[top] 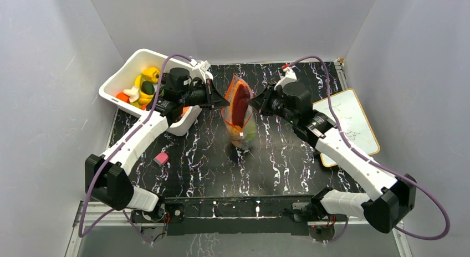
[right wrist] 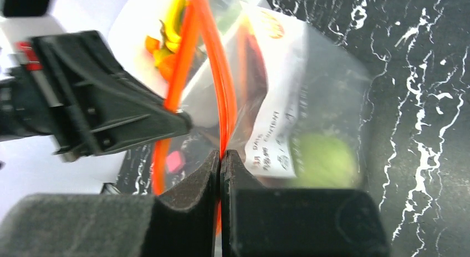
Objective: Place the food in the zip-top bag and seal the zipper
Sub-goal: Adjust the zipper food storage bag at the center of the board.
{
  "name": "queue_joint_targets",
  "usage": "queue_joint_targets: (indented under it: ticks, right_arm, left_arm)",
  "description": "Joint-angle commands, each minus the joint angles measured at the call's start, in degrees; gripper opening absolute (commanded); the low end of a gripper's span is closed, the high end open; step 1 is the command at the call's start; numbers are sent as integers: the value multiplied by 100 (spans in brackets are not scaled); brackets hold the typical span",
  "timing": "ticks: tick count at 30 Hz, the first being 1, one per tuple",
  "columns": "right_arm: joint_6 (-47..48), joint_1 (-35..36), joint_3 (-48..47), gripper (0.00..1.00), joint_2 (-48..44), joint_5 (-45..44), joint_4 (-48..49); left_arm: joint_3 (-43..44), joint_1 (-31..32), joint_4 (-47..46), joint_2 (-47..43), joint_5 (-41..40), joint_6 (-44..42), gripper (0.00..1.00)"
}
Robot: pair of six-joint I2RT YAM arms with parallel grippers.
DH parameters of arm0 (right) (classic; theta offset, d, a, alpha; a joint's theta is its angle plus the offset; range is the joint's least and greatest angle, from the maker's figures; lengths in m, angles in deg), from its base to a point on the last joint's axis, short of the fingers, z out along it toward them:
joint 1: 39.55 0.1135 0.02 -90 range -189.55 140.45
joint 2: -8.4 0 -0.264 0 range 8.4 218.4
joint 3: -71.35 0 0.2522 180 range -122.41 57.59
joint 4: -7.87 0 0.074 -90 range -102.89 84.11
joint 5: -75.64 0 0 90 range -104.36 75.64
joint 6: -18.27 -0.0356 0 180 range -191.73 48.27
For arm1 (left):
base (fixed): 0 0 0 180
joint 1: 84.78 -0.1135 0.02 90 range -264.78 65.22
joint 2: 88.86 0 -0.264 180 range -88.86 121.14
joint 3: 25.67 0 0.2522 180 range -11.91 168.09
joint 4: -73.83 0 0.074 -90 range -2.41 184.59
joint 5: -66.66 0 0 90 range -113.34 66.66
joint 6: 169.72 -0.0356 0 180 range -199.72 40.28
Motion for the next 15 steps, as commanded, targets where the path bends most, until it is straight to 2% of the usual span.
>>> queue_joint_targets:
  ticks: [1,12,15]
  right_arm:
    - [-242,32,204,0,-469,7,894]
    - [-230,33,503,0,-475,41,878]
    - [-227,31,576,0,-454,125,922]
  left_arm:
    - [245,25,385,-6,-154,-333,0]
    - [478,23,646,181,-234,-463,0]
    - [459,30,687,185,-263,-465,6]
